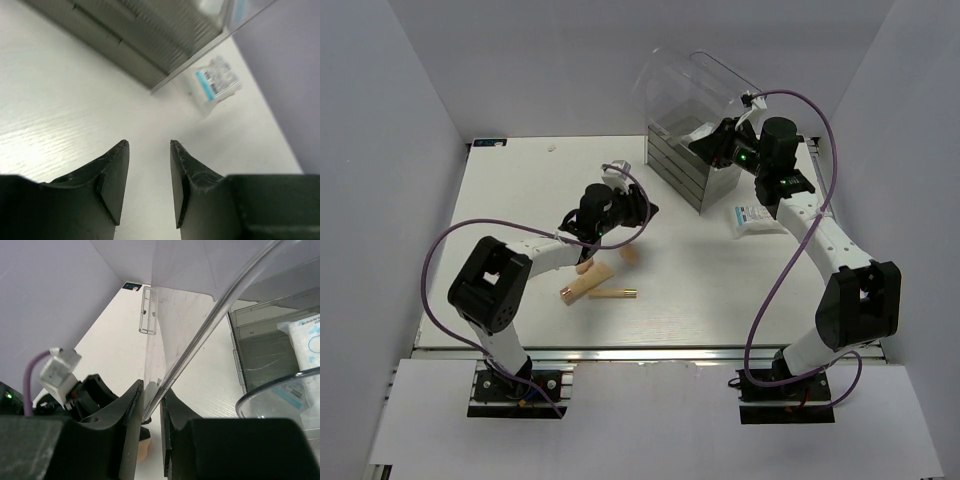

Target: Organize the makeup

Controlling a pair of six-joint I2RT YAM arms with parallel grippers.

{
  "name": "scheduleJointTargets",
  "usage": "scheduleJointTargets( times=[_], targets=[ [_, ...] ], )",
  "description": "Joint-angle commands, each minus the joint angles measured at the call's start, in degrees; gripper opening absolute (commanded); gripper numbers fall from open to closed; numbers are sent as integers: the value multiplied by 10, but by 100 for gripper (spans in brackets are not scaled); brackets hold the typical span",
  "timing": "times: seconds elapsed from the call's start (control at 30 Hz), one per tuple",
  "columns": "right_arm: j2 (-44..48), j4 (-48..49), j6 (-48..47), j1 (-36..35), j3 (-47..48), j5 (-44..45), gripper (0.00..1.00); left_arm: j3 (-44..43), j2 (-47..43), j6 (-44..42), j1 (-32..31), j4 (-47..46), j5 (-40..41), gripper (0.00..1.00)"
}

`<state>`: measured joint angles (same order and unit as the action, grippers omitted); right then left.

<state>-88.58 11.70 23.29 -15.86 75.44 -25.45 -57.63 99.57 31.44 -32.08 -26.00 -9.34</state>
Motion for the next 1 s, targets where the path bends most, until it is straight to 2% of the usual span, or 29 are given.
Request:
scheduleJointTargets(
  times=[0.0,0.1,0.13,0.2,0.23,0.27,0.33,0.4,0.47,0.57,0.67,0.73,0.77,0.97],
  targets=[
    [28,37,-23,-3,33,-20,24,15,-19,-99,6,-99,16,49],
    [31,34,-22,-3,32,-21,24,-70,34,-68,6,-103,15,51],
    [31,32,-23,-3,32,-21,24,-92,48,-53,6,-108,16,61],
    [32,30,-25,-4,35,-20,24,-150,84,18,15,-119,13,73],
    [32,28,-27,-3,37,-20,24,-166,95,55,22,-114,9,74],
    [33,27,-28,-4,38,-19,24,-186,105,150,41,-123,-1,75],
    [34,28,-29,-4,38,-17,24,-173,117,249,58,-160,-12,80],
    [35,31,-28,-4,37,-14,24,-117,114,372,73,-250,12,88],
    [35,32,-26,-3,34,-14,24,-90,111,444,81,-308,25,91],
    [33,33,-25,-3,33,-14,24,-83,127,481,82,-350,21,91],
    [33,33,-25,-3,32,-17,24,-121,174,528,83,-406,1,92],
    [33,33,-24,-3,31,-18,24,-163,199,548,83,-431,-8,98],
    [33,32,-24,-4,31,-19,24,-173,214,559,83,-441,-9,98],
    [34,34,-24,-3,30,-14,24,-220,237,579,83,-473,-12,98]
  ],
)
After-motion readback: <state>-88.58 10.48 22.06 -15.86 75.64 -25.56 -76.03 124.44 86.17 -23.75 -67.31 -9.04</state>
